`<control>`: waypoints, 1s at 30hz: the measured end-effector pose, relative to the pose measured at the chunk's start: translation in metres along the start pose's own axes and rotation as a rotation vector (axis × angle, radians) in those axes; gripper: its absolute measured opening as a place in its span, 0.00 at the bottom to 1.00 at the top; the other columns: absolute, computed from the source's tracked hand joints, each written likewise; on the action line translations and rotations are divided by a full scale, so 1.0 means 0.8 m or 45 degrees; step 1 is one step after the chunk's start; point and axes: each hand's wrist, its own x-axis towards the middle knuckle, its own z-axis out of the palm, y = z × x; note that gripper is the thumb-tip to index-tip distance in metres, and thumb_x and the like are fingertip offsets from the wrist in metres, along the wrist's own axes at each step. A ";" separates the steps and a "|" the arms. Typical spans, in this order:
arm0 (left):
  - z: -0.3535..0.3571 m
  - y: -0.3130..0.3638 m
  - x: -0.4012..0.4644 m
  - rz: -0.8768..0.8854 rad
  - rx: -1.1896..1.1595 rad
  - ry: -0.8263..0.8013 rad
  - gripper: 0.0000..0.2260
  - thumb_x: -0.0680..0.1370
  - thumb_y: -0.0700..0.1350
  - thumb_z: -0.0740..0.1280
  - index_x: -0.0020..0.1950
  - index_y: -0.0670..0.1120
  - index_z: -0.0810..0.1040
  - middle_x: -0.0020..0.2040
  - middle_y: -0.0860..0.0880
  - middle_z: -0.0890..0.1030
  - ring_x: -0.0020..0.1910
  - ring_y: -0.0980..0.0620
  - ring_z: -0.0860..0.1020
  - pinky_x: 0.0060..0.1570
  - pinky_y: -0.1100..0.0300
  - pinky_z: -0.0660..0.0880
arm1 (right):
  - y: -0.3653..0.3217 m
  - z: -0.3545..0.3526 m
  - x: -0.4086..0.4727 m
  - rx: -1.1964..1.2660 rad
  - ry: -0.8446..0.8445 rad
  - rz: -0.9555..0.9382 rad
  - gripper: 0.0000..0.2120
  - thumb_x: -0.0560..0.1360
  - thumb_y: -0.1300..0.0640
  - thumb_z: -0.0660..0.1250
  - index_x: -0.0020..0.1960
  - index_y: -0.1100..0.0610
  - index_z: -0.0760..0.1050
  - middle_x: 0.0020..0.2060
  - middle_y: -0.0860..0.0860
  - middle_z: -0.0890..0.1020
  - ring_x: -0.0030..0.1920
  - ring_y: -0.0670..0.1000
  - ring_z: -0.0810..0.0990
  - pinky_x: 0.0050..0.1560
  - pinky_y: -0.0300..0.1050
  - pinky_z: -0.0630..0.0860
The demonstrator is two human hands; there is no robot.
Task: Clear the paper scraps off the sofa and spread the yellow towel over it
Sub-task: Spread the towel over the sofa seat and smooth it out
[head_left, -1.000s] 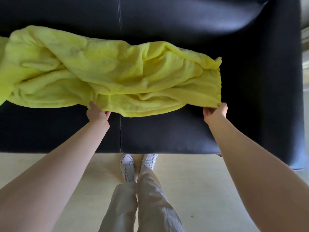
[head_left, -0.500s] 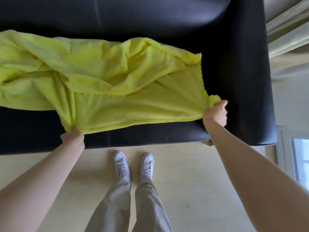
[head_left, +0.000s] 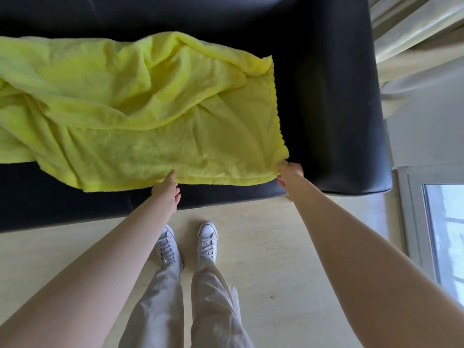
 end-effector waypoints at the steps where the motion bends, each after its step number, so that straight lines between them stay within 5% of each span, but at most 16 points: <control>1: 0.006 -0.003 -0.001 0.013 -0.010 0.020 0.18 0.78 0.52 0.67 0.61 0.41 0.74 0.39 0.50 0.74 0.36 0.56 0.72 0.52 0.63 0.74 | 0.002 0.000 0.004 -0.029 -0.003 -0.062 0.15 0.76 0.59 0.64 0.62 0.60 0.72 0.38 0.53 0.73 0.31 0.50 0.69 0.30 0.42 0.66; 4: 0.008 -0.012 -0.007 0.145 -0.033 0.002 0.19 0.81 0.43 0.62 0.69 0.38 0.66 0.43 0.48 0.73 0.47 0.51 0.75 0.55 0.62 0.71 | 0.007 0.001 0.009 -0.338 0.124 -0.345 0.11 0.76 0.58 0.63 0.57 0.58 0.72 0.53 0.54 0.70 0.46 0.54 0.72 0.42 0.44 0.69; 7: -0.005 -0.028 0.000 0.209 0.112 0.013 0.16 0.81 0.42 0.61 0.66 0.35 0.68 0.46 0.46 0.75 0.44 0.53 0.76 0.52 0.62 0.73 | 0.015 0.005 0.003 -0.871 0.391 -0.809 0.07 0.76 0.61 0.61 0.53 0.61 0.71 0.57 0.57 0.70 0.55 0.57 0.70 0.46 0.50 0.73; 11: -0.020 -0.059 0.006 0.233 0.229 0.003 0.06 0.79 0.40 0.64 0.51 0.37 0.73 0.49 0.43 0.78 0.37 0.57 0.75 0.40 0.65 0.74 | 0.012 0.008 0.001 -1.263 0.419 -1.237 0.18 0.69 0.72 0.65 0.58 0.63 0.73 0.54 0.60 0.73 0.52 0.60 0.73 0.44 0.51 0.71; 15: -0.019 -0.065 0.006 0.285 0.260 0.016 0.10 0.79 0.40 0.64 0.39 0.45 0.67 0.42 0.46 0.77 0.35 0.57 0.74 0.39 0.65 0.73 | 0.015 0.018 0.000 -1.584 0.215 -1.762 0.22 0.52 0.74 0.73 0.45 0.62 0.79 0.43 0.58 0.79 0.41 0.58 0.79 0.34 0.48 0.79; 17: -0.013 -0.068 0.007 0.278 0.303 -0.004 0.09 0.79 0.40 0.64 0.40 0.44 0.68 0.38 0.47 0.76 0.33 0.56 0.73 0.36 0.65 0.71 | 0.019 0.025 -0.004 -1.503 0.099 -1.656 0.24 0.56 0.75 0.72 0.51 0.62 0.79 0.50 0.60 0.78 0.49 0.59 0.79 0.35 0.50 0.81; 19: -0.006 -0.072 0.009 0.281 0.421 -0.011 0.08 0.78 0.40 0.64 0.39 0.43 0.69 0.37 0.47 0.76 0.31 0.54 0.71 0.33 0.64 0.68 | 0.022 0.026 0.000 -1.346 0.038 -1.265 0.26 0.71 0.70 0.65 0.67 0.56 0.69 0.66 0.60 0.68 0.65 0.61 0.68 0.46 0.55 0.79; 21: 0.002 -0.076 0.013 0.276 0.500 -0.029 0.09 0.77 0.41 0.65 0.37 0.44 0.71 0.36 0.46 0.77 0.30 0.53 0.71 0.33 0.62 0.69 | 0.023 0.018 0.008 -1.261 0.063 -0.814 0.26 0.79 0.59 0.57 0.75 0.47 0.55 0.72 0.59 0.56 0.72 0.59 0.57 0.51 0.56 0.75; 25: 0.019 -0.080 0.017 0.266 0.600 -0.071 0.08 0.74 0.42 0.65 0.35 0.43 0.75 0.36 0.45 0.78 0.31 0.51 0.73 0.43 0.58 0.72 | 0.016 0.007 0.017 -1.264 0.135 -0.610 0.26 0.81 0.52 0.52 0.76 0.44 0.48 0.71 0.59 0.55 0.71 0.58 0.57 0.52 0.56 0.73; 30: 0.025 -0.086 0.025 0.267 0.771 -0.015 0.10 0.72 0.49 0.66 0.42 0.41 0.77 0.43 0.40 0.82 0.39 0.43 0.79 0.42 0.54 0.75 | 0.009 0.015 0.017 -1.388 0.190 -0.488 0.27 0.80 0.50 0.54 0.76 0.45 0.47 0.68 0.61 0.58 0.67 0.60 0.62 0.48 0.52 0.72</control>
